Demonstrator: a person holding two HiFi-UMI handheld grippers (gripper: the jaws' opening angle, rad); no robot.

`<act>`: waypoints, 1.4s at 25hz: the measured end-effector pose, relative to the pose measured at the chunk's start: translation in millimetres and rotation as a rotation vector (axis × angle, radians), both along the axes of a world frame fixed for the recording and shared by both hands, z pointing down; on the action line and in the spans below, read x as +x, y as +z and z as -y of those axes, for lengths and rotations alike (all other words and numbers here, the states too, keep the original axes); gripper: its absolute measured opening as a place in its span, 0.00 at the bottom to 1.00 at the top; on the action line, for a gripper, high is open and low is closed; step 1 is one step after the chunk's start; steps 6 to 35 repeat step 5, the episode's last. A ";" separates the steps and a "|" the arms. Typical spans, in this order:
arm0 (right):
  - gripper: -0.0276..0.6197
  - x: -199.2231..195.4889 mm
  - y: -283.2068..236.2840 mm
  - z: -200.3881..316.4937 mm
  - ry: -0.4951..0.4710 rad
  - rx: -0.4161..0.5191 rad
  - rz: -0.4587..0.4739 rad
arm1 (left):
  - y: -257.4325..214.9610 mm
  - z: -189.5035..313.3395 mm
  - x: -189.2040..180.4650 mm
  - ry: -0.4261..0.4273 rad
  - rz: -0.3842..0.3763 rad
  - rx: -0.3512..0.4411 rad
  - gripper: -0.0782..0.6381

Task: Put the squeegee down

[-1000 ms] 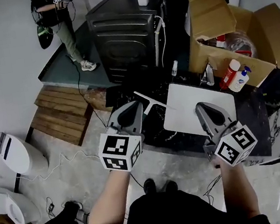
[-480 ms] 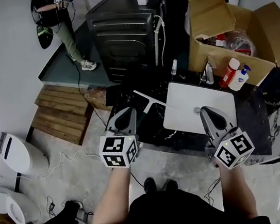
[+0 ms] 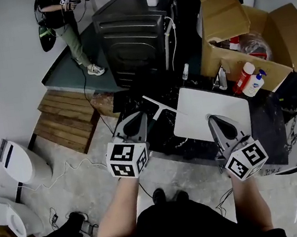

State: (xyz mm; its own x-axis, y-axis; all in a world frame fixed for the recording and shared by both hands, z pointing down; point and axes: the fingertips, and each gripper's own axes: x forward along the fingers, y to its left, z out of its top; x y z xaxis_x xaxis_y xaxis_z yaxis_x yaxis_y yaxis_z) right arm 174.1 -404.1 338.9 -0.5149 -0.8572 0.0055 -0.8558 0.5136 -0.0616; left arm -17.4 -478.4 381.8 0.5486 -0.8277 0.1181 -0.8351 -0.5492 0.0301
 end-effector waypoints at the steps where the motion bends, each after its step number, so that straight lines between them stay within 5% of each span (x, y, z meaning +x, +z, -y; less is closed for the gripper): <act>1: 0.05 -2.0 -0.7 -0.3 -0.006 0.000 0.003 | -0.4 -0.5 0.7 0.003 0.001 0.000 0.12; 35: 0.05 -8.4 -2.3 -1.2 -0.025 -0.003 0.011 | -1.1 -1.6 2.6 0.011 0.000 -0.003 0.12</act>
